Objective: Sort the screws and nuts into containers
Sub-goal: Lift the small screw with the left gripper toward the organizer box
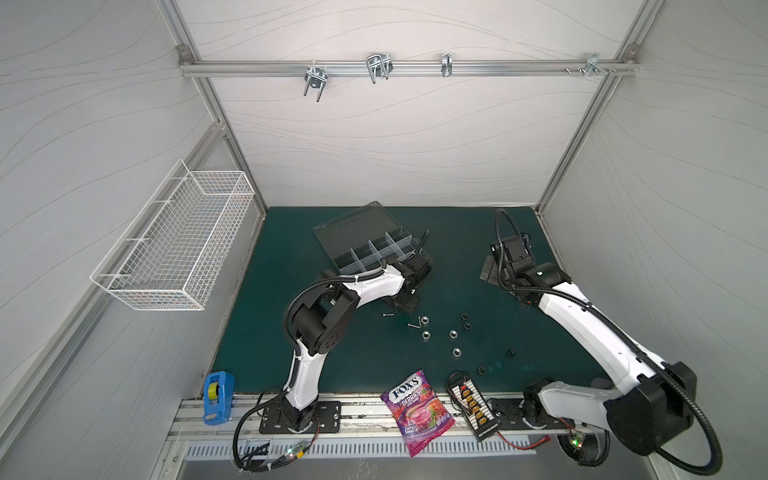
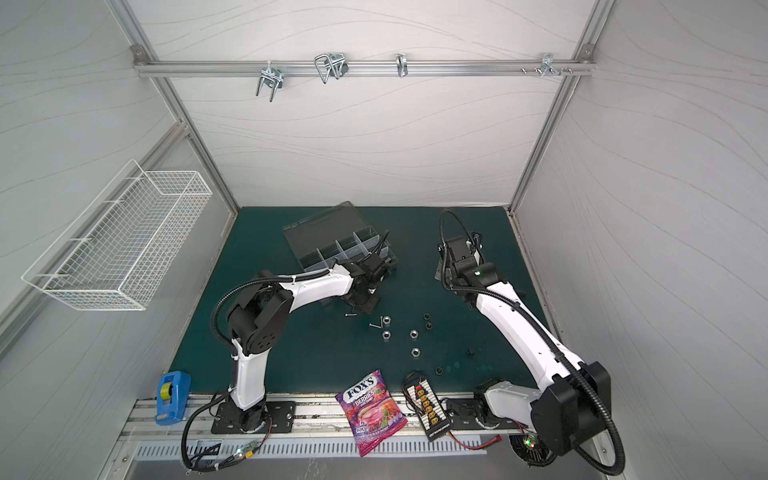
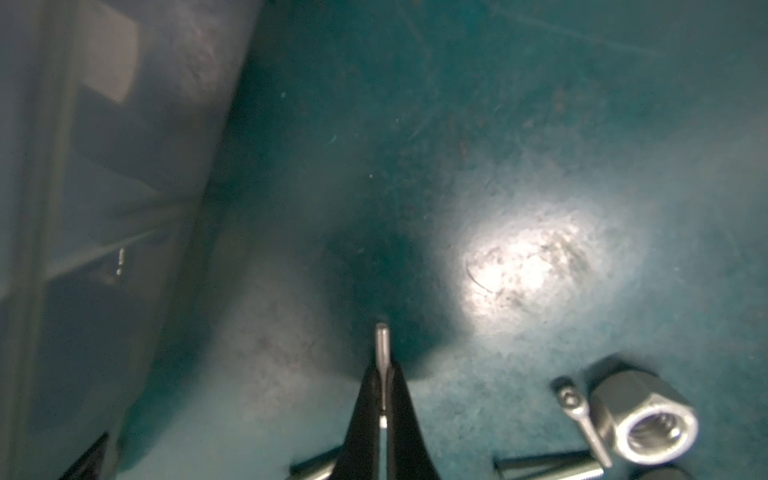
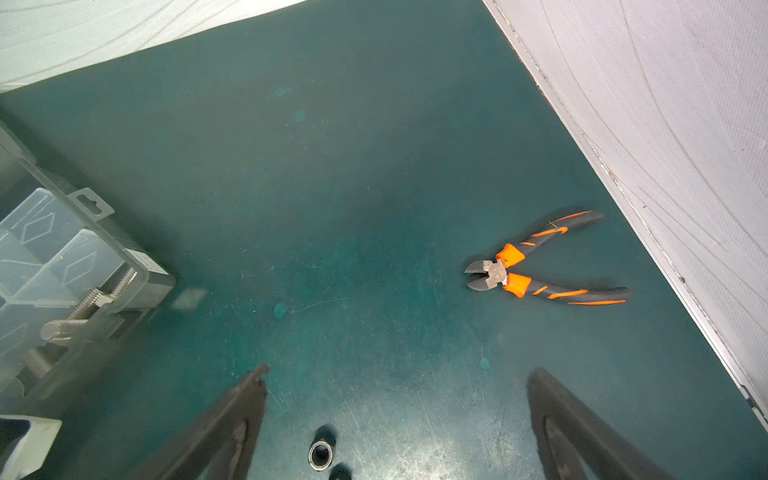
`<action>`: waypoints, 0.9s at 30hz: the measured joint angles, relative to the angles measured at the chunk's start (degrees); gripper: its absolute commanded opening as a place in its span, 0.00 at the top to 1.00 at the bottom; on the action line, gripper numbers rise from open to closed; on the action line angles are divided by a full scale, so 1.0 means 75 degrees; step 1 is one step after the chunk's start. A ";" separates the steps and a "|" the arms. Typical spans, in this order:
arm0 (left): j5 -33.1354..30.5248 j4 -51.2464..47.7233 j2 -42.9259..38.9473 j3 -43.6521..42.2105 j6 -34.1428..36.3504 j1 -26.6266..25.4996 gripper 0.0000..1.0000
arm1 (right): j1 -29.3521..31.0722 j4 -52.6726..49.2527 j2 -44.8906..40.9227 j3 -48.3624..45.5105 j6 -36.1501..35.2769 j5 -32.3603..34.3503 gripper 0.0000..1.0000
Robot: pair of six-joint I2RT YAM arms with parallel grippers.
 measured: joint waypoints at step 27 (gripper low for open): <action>0.0152 -0.0533 -0.0423 0.0204 -0.0236 0.0044 1.00 | 0.0000 -0.0026 -0.0044 -0.0012 -0.0003 0.0003 0.01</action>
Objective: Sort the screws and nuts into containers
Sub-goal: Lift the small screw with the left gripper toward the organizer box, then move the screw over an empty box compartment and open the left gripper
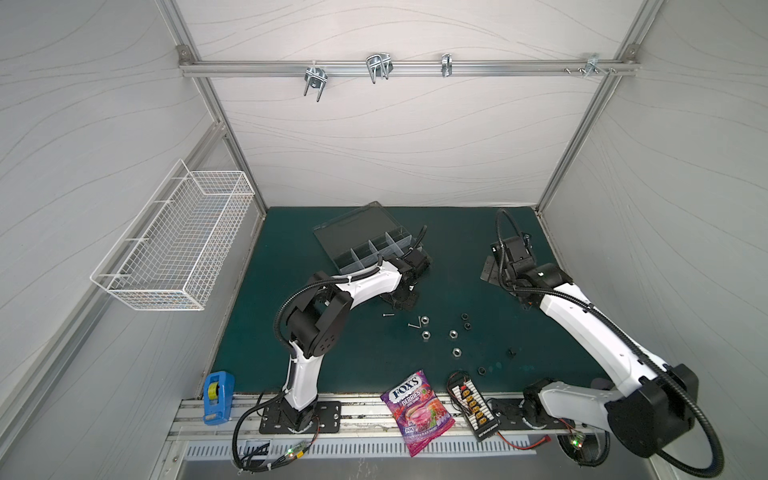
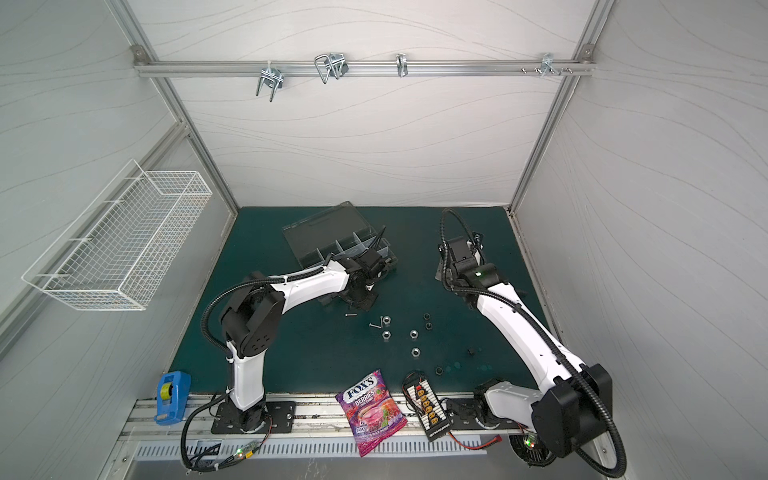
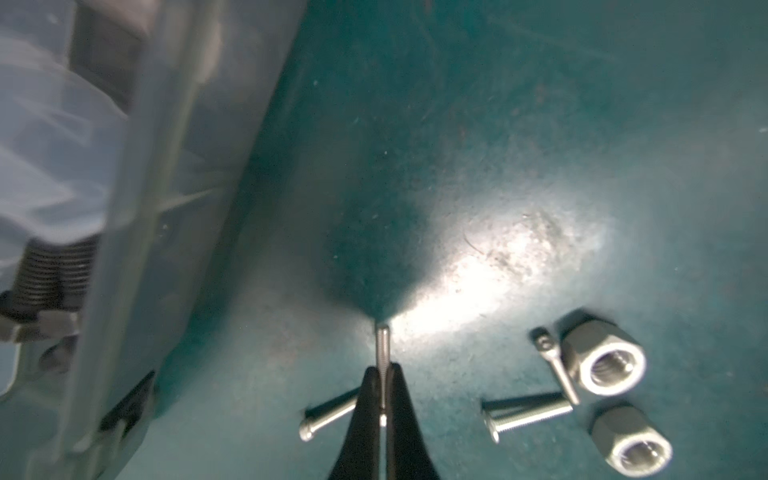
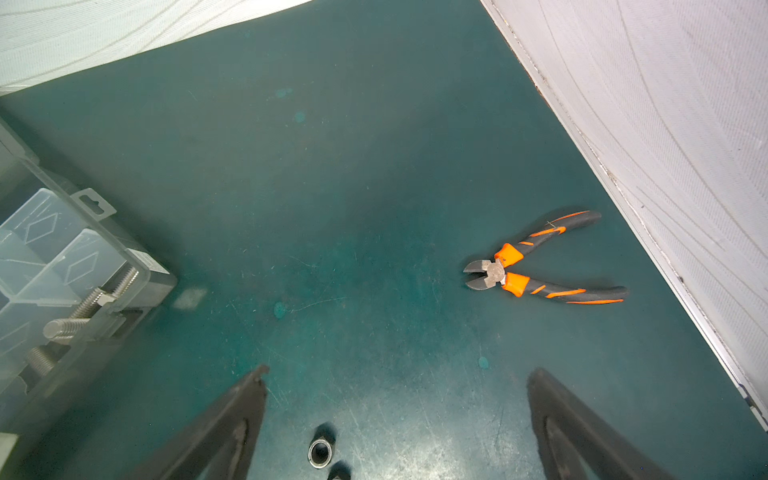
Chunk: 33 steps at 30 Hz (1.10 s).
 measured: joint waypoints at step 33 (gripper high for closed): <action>-0.0044 0.1064 -0.0527 0.0466 -0.0204 0.2250 1.00 | 0.0000 -0.0006 -0.0775 -0.0283 -0.0026 0.0073 0.01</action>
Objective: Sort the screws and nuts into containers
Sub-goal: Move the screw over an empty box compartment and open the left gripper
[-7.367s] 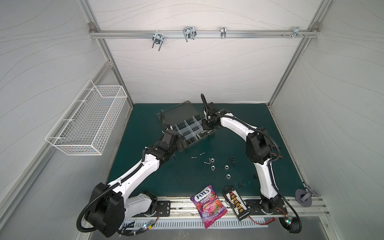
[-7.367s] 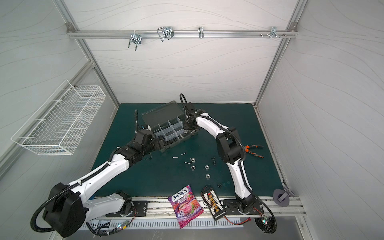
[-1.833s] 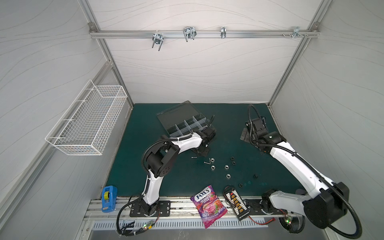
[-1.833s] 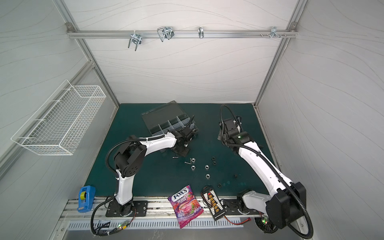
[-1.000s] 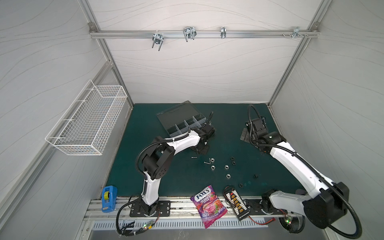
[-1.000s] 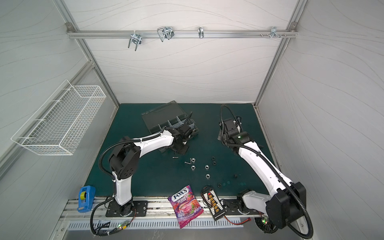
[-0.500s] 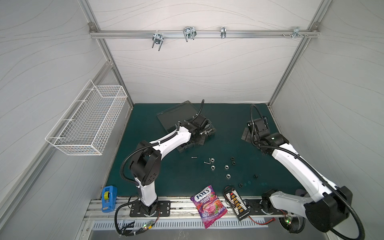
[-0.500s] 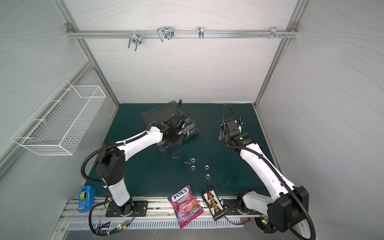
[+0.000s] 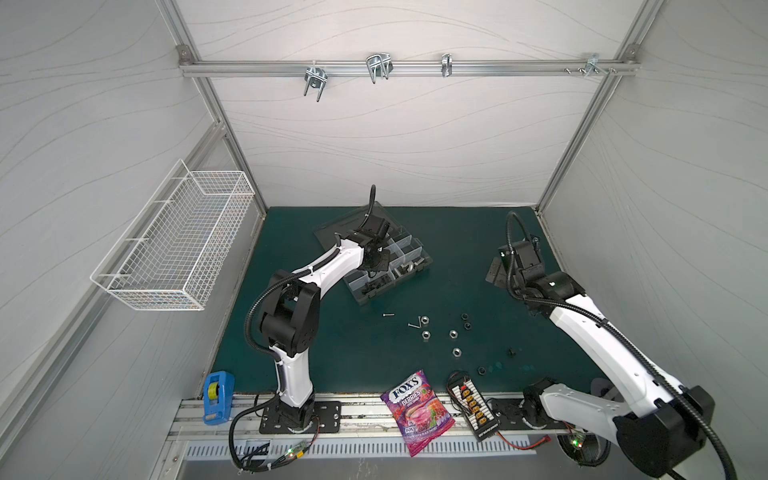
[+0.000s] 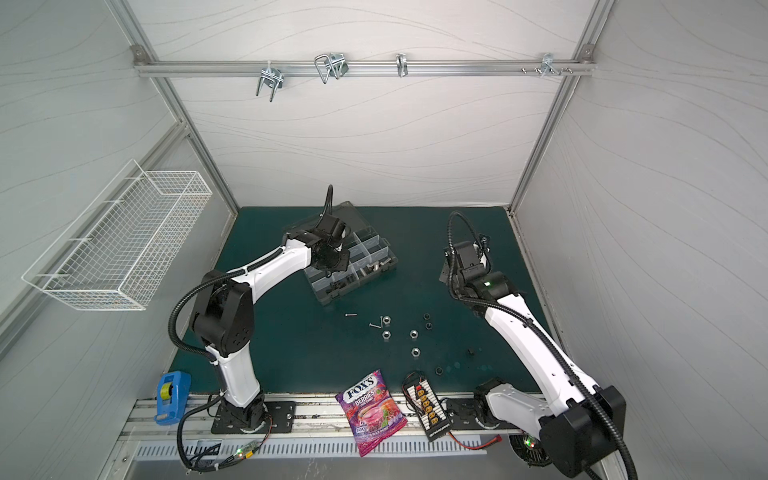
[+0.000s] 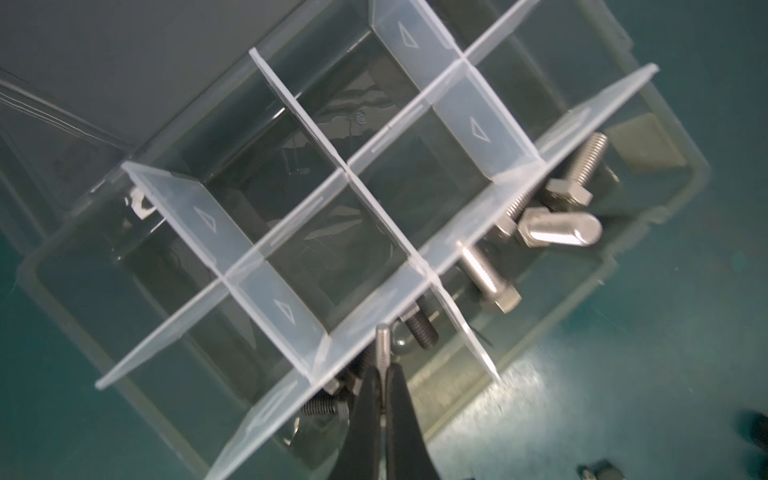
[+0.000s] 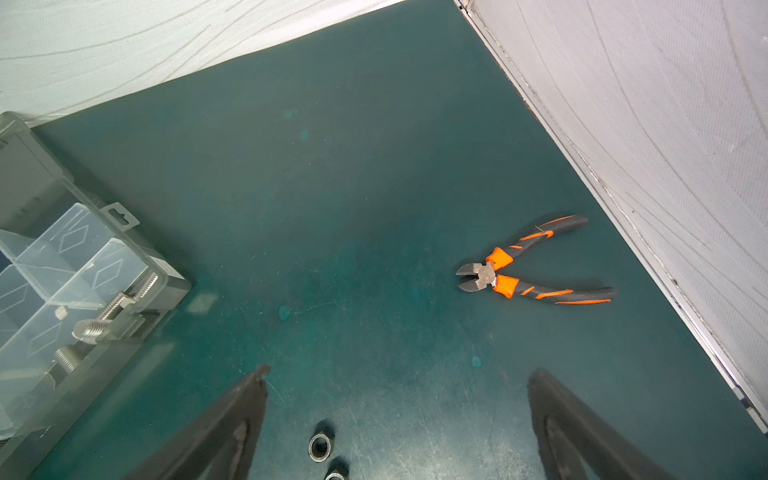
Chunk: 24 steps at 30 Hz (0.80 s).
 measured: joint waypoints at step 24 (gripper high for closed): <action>-0.0227 -0.0017 0.1268 0.1067 0.0574 0.0256 0.66 | 0.0000 -0.0003 -0.0093 -0.0032 0.0003 -0.0006 0.01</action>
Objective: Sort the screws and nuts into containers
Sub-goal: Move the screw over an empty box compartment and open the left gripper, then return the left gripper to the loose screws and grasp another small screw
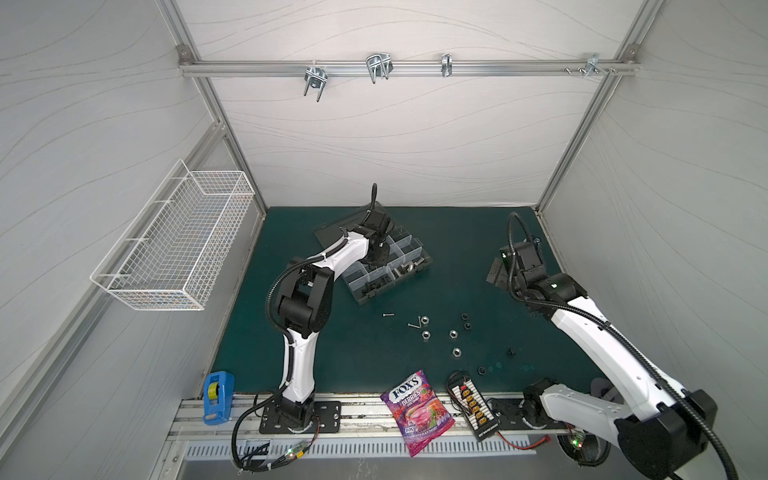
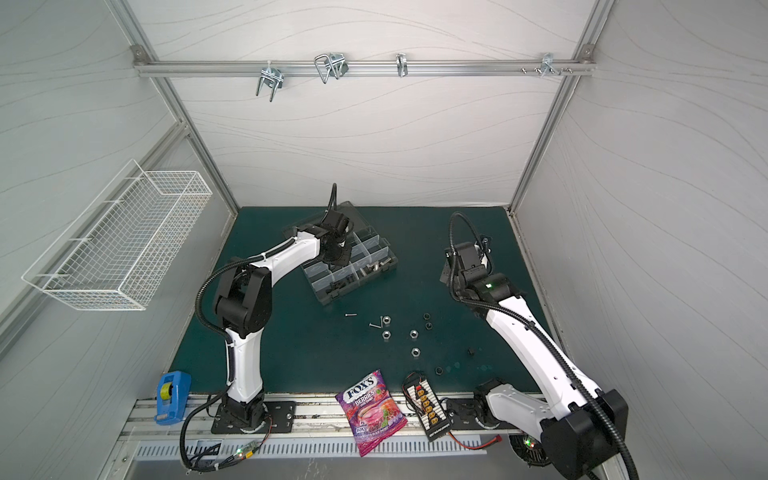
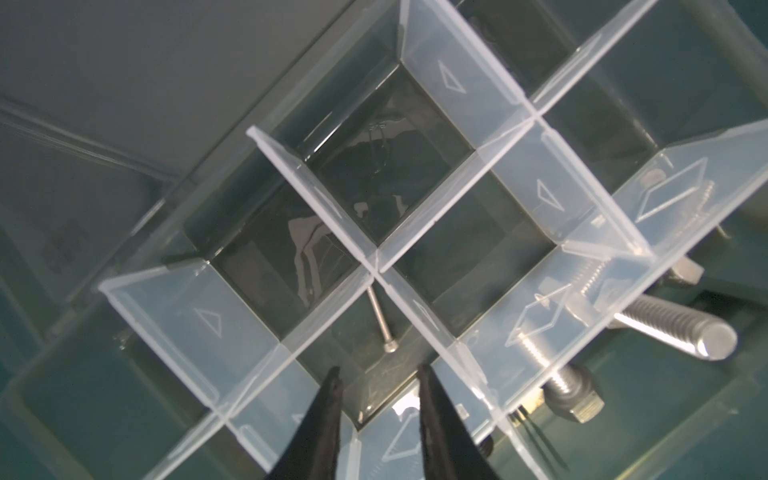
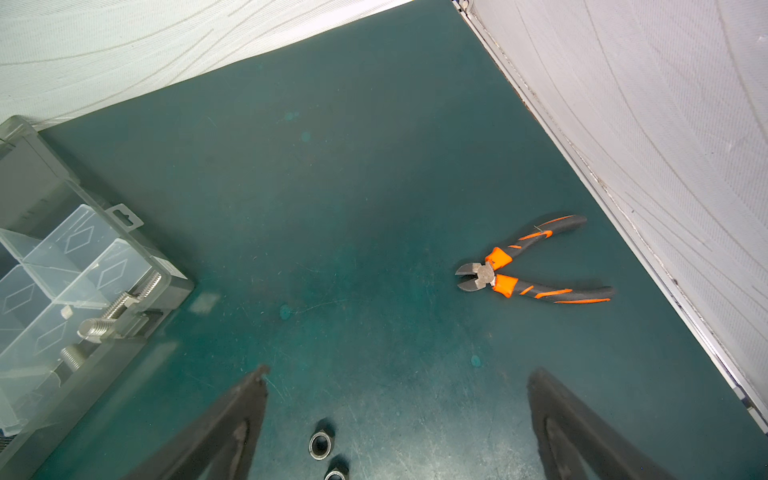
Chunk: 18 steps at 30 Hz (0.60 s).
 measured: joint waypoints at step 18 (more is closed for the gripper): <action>-0.0472 0.0006 -0.3185 -0.2818 -0.0493 -0.1326 0.71 | -0.0003 0.0026 0.0000 -0.0248 -0.0064 0.0000 0.01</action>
